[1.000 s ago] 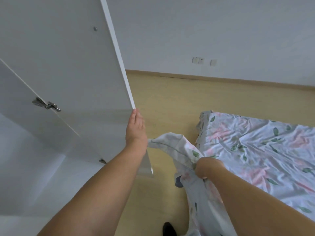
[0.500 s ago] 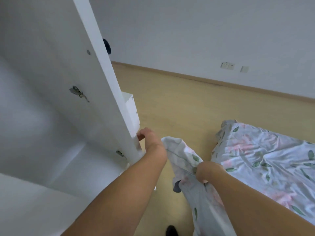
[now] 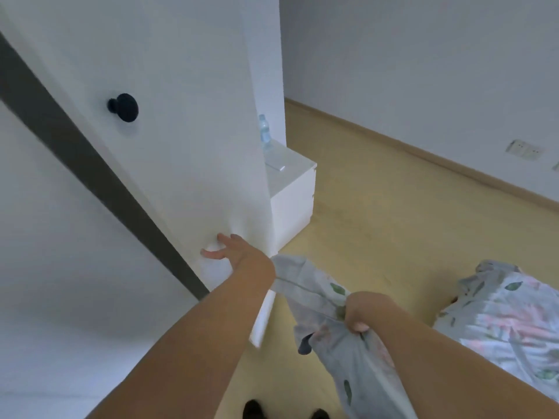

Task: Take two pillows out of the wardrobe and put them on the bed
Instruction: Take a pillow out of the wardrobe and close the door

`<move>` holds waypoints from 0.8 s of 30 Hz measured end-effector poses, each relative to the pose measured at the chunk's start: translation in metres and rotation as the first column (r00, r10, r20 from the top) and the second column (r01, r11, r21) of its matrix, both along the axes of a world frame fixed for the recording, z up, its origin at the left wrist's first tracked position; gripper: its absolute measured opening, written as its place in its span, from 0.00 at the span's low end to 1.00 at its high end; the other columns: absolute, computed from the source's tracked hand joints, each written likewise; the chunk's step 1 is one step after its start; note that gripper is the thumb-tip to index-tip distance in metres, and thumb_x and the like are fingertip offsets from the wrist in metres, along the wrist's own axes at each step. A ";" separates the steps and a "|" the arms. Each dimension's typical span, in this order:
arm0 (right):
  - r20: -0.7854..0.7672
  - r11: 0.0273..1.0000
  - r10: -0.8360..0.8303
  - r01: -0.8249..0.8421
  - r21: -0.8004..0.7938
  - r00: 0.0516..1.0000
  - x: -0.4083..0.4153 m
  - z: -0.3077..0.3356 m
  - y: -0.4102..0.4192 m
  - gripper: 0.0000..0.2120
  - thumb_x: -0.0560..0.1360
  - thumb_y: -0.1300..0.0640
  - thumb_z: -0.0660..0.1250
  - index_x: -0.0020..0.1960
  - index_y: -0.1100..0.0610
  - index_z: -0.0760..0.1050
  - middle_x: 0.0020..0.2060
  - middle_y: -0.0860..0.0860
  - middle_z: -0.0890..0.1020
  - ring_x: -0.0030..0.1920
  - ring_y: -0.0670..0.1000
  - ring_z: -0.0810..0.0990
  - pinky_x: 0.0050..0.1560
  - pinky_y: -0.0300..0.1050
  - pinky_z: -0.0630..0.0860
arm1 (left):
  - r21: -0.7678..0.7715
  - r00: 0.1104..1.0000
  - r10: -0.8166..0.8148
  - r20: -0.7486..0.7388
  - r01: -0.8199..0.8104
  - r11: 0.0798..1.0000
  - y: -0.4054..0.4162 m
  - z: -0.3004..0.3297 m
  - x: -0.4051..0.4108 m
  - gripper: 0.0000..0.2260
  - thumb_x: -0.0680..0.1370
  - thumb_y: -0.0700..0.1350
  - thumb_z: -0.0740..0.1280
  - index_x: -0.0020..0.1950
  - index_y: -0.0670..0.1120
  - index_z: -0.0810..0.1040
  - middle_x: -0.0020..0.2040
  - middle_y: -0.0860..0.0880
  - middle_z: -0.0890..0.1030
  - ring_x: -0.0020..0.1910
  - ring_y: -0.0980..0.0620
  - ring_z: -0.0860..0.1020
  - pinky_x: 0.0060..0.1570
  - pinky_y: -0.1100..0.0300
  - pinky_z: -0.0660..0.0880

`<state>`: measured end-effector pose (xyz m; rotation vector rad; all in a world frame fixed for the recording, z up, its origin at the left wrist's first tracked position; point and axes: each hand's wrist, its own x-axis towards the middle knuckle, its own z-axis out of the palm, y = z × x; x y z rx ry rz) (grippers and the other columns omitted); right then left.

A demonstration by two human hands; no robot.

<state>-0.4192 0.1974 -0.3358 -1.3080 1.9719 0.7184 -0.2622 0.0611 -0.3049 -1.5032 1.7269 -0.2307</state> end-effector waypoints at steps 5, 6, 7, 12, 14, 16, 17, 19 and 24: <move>0.049 0.986 0.162 -0.163 0.029 0.986 0.037 0.005 -0.033 0.14 0.75 0.57 0.65 0.60 0.61 0.77 0.56 0.56 0.81 0.54 0.56 0.80 0.49 0.45 0.74 | -0.142 0.997 -0.026 -0.069 0.016 0.990 -0.033 0.012 0.079 0.27 0.81 0.49 0.53 0.79 0.44 0.50 0.79 0.42 0.41 0.78 0.43 0.41 0.67 0.27 0.52; 0.059 0.983 0.182 -0.183 0.021 0.982 0.044 0.005 -0.040 0.14 0.76 0.57 0.64 0.59 0.61 0.77 0.55 0.55 0.81 0.51 0.56 0.80 0.48 0.45 0.74 | -0.159 0.994 -0.042 -0.097 0.026 0.987 -0.038 0.013 0.092 0.27 0.81 0.47 0.52 0.79 0.44 0.49 0.79 0.43 0.39 0.78 0.45 0.40 0.68 0.29 0.51; 0.067 0.980 0.196 -0.198 0.011 0.978 0.051 0.006 -0.046 0.14 0.76 0.56 0.64 0.59 0.61 0.77 0.52 0.55 0.80 0.48 0.55 0.79 0.48 0.45 0.73 | -0.171 0.990 -0.053 -0.129 0.030 0.985 -0.042 0.013 0.103 0.27 0.81 0.46 0.52 0.79 0.43 0.49 0.79 0.44 0.38 0.78 0.47 0.39 0.69 0.31 0.50; 0.091 0.946 0.320 -0.313 -0.085 0.943 0.080 0.013 -0.074 0.10 0.77 0.58 0.63 0.51 0.62 0.80 0.40 0.53 0.80 0.41 0.53 0.77 0.43 0.43 0.72 | -0.196 0.973 -0.096 -0.211 0.055 0.979 -0.047 0.002 0.121 0.27 0.80 0.45 0.51 0.79 0.43 0.52 0.79 0.45 0.37 0.78 0.48 0.36 0.68 0.31 0.45; 0.086 0.924 0.369 -0.355 -0.145 0.926 0.088 0.016 -0.084 0.08 0.77 0.57 0.62 0.47 0.59 0.78 0.39 0.52 0.76 0.41 0.53 0.75 0.42 0.43 0.70 | -0.199 0.972 -0.112 -0.208 0.070 0.977 -0.051 0.001 0.126 0.27 0.79 0.45 0.52 0.79 0.43 0.53 0.79 0.45 0.37 0.78 0.48 0.36 0.68 0.30 0.44; 0.072 0.903 0.406 -0.388 -0.188 0.911 0.094 0.016 -0.092 0.08 0.77 0.56 0.61 0.44 0.57 0.75 0.36 0.50 0.74 0.40 0.53 0.74 0.42 0.43 0.69 | -0.196 0.970 -0.126 -0.210 0.084 0.977 -0.059 0.004 0.134 0.28 0.79 0.44 0.52 0.79 0.43 0.53 0.79 0.46 0.36 0.77 0.49 0.36 0.68 0.31 0.44; 0.060 0.893 0.422 -0.403 -0.200 0.905 0.097 0.016 -0.097 0.08 0.78 0.56 0.60 0.42 0.57 0.73 0.34 0.49 0.73 0.40 0.53 0.74 0.41 0.43 0.69 | -0.192 0.969 -0.128 -0.213 0.087 0.977 -0.063 0.005 0.137 0.28 0.79 0.44 0.52 0.79 0.43 0.53 0.79 0.46 0.36 0.77 0.49 0.36 0.69 0.31 0.44; 0.030 0.869 0.461 -0.444 -0.219 0.887 0.103 0.016 -0.105 0.09 0.78 0.56 0.60 0.41 0.57 0.73 0.31 0.48 0.71 0.38 0.53 0.74 0.40 0.43 0.69 | -0.185 0.966 -0.132 -0.222 0.091 0.979 -0.071 0.009 0.144 0.28 0.79 0.44 0.52 0.79 0.43 0.53 0.79 0.48 0.36 0.77 0.50 0.36 0.70 0.32 0.44; -0.038 0.806 0.553 -0.546 -0.230 0.832 0.117 0.018 -0.123 0.08 0.77 0.61 0.57 0.40 0.58 0.71 0.30 0.49 0.69 0.38 0.54 0.74 0.38 0.45 0.69 | -0.185 0.968 -0.165 -0.190 0.130 0.974 -0.086 0.009 0.159 0.28 0.78 0.43 0.51 0.79 0.44 0.53 0.79 0.48 0.35 0.77 0.50 0.35 0.70 0.32 0.43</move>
